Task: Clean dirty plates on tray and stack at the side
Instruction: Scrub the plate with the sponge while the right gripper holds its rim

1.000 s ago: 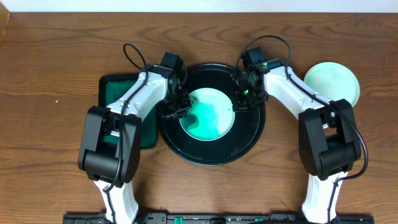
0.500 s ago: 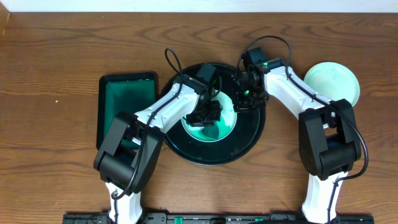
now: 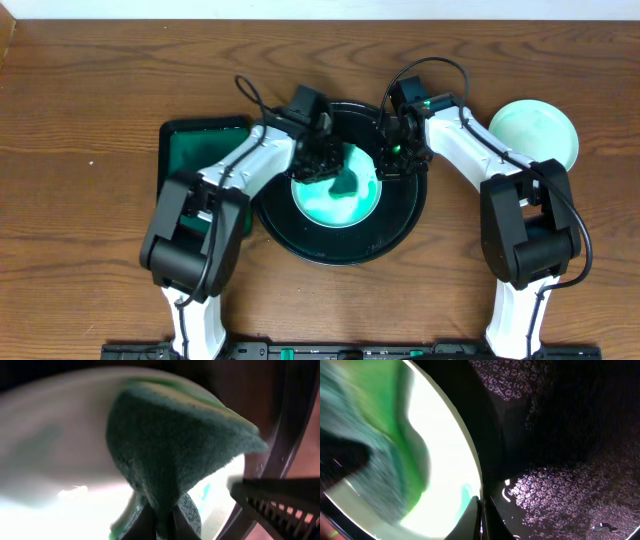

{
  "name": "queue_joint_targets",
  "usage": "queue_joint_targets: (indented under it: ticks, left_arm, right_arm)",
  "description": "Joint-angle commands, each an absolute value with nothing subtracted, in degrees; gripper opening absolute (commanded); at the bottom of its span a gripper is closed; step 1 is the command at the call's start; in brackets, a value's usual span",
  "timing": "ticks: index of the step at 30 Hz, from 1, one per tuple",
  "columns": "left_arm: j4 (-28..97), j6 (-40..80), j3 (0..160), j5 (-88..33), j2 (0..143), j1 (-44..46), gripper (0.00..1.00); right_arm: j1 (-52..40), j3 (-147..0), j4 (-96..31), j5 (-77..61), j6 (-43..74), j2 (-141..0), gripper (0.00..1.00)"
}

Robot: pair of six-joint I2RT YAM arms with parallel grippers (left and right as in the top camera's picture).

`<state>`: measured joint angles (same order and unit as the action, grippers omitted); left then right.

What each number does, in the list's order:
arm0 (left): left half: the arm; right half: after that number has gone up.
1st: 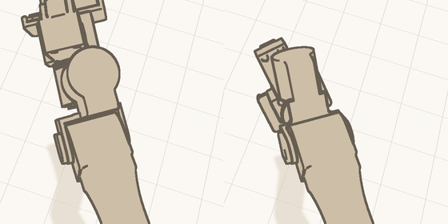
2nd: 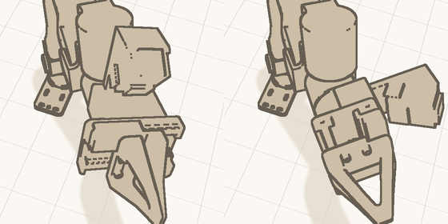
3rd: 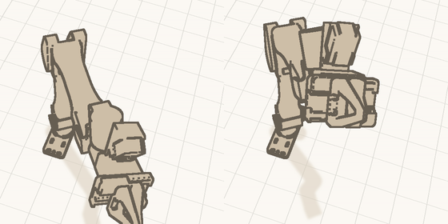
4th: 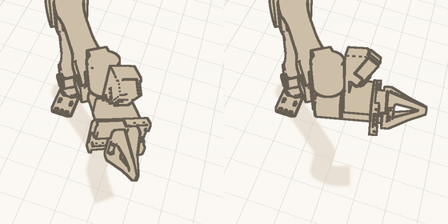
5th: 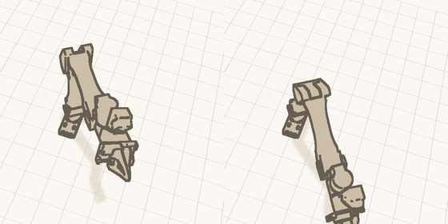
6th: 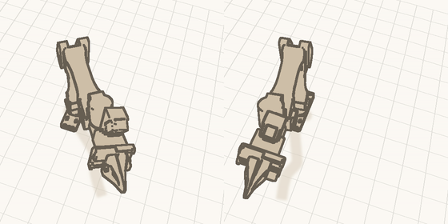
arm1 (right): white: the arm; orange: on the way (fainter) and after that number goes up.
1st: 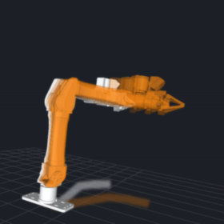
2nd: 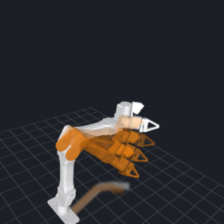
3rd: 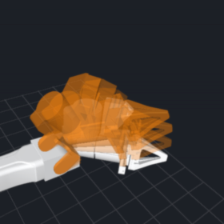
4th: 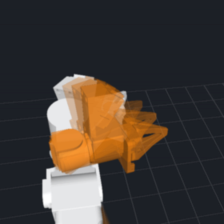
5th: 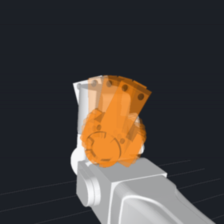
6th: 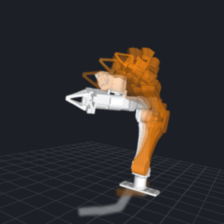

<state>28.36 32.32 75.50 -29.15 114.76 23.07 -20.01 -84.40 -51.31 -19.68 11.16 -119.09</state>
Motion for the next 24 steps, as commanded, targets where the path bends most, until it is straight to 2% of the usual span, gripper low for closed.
queue_joint_targets:
  ticks: [1,10,14,24]
  left_arm:
    - [29.23,33.34,75.24,-20.82,115.96,18.65,0.07]
    - [41.43,33.23,75.24,-11.09,115.96,11.73,0.07]
    - [45.5,32.6,75.24,-10.48,115.96,11.05,0.07]
    - [45.12,26.94,76.01,-22.22,115.92,16.38,0.07]
  right_arm:
    - [-20.18,-84.47,-51.77,-20.36,11.77,-117.34,0.01]
    - [-20.18,-84.47,-52.25,-19.73,11.75,-117.34,0.01]
    - [-20.18,-84.47,-52.21,-19.73,11.75,-117.34,0.01]
    - [-20.18,-84.47,-52.4,-19.75,11.77,-117.34,0.01]
